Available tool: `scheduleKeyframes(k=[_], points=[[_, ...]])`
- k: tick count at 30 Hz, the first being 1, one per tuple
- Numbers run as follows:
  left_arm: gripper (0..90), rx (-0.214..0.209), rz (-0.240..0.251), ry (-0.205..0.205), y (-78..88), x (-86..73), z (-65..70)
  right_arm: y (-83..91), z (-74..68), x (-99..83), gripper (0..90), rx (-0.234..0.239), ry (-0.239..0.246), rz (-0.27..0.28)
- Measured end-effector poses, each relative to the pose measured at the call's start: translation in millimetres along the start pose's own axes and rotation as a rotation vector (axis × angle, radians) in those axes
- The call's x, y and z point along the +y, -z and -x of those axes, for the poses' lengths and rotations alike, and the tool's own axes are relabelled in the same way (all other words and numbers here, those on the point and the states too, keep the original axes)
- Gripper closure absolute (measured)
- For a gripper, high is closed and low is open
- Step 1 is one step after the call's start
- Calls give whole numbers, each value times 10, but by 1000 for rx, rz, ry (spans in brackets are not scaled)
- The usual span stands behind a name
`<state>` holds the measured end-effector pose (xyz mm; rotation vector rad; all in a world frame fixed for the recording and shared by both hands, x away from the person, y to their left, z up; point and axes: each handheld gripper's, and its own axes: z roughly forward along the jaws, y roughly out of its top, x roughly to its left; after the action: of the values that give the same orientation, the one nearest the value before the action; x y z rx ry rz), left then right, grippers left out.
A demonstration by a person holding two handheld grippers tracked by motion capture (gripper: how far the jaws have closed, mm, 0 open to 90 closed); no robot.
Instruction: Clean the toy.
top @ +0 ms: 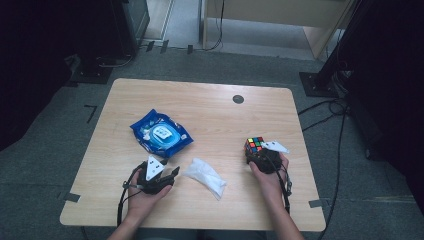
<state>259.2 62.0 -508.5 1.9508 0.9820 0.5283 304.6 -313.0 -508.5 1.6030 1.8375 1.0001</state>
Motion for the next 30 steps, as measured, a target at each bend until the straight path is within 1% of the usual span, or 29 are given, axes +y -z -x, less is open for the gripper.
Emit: scheduleKeyframes(k=[3,4,5,7,8,10,12,14,15,17,19,20,21,23,24,25,26,27,28,29,30], points=[[458,-56,3,-15,-14,76,135,179,-27,56,340,41,15,21],[452,-85,2,-18,-28,107,195,238,-44,71,340,50,26,28],[439,-109,-1,-29,-48,137,259,293,-67,78,340,59,34,32],[419,-129,-9,-63,-87,188,386,394,-125,56,340,74,54,25],[407,-148,-18,-68,-113,212,434,436,-160,34,340,84,61,19],[359,-177,-54,-67,-185,246,521,511,-220,-17,340,118,72,11],[325,-177,-96,-79,-269,259,601,558,-281,-61,340,146,78,3],[296,-187,-141,-61,-342,282,650,583,-340,-97,340,168,75,-11],[286,-189,-155,-55,-370,291,678,591,-368,-116,340,170,77,-9],[269,-172,-162,-69,-395,295,719,604,-412,-152,340,180,79,-8],[269,-164,-167,-69,-426,277,727,609,-444,-174,340,196,95,-11],[270,-161,-175,-62,-453,267,730,611,-456,-187,340,193,104,-9],[273,-147,-193,-69,-485,260,734,606,-467,-199,340,192,109,-8],[325,-109,-218,-81,-531,258,752,592,-492,-219,340,206,123,-13],[367,-97,-216,-92,-535,260,761,584,-508,-230,340,209,138,-13],[411,-96,-213,-102,-528,266,764,581,-529,-240,340,210,151,-14],[518,-109,-203,-98,-523,263,755,578,-550,-249,340,214,166,-9],[636,-135,-204,-87,-518,261,731,582,-574,-257,340,222,179,-8],[730,-166,-198,-76,-509,258,704,586,-599,-264,340,229,192,0],[836,-180,-189,-75,-492,258,677,593,-628,-270,340,237,203,2],[875,-180,-171,-71,-470,262,648,598,-656,-275,340,249,216,5]])
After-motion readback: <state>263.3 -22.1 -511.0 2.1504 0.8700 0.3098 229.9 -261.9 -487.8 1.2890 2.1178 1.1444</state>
